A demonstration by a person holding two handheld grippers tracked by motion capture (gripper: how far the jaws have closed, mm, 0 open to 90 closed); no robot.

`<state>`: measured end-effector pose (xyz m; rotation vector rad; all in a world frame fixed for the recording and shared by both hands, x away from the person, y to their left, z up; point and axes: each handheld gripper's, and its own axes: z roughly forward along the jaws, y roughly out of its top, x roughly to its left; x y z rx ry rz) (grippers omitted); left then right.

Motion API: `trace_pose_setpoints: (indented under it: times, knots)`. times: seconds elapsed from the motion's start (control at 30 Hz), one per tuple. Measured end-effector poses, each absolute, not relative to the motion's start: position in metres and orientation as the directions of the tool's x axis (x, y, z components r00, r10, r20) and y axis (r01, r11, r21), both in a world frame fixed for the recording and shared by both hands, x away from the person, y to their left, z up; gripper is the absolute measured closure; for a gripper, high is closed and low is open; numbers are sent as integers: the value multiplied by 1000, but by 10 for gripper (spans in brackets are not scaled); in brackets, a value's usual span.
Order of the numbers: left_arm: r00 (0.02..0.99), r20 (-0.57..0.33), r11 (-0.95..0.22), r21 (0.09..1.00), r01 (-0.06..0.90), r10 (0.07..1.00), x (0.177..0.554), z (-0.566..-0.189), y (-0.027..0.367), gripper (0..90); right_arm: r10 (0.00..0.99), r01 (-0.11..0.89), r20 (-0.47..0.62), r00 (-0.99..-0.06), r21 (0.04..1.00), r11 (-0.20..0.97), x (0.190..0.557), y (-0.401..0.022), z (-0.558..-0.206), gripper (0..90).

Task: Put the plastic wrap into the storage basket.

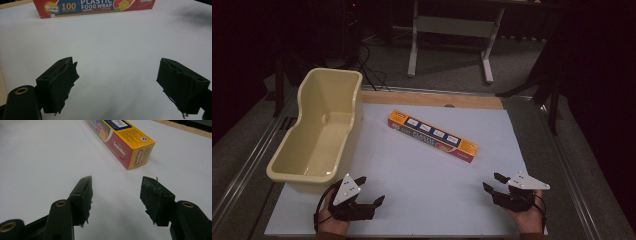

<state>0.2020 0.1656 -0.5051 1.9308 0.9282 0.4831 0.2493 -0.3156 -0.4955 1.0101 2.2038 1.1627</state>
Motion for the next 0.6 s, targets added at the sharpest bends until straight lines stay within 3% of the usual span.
trace_pose_setpoints:
  times: [0.6]
  knots:
    - [636,-24,-312,857,410,771,201,-506,165,147,747,347,-90,-659,844,408,253,-304,-477,423]
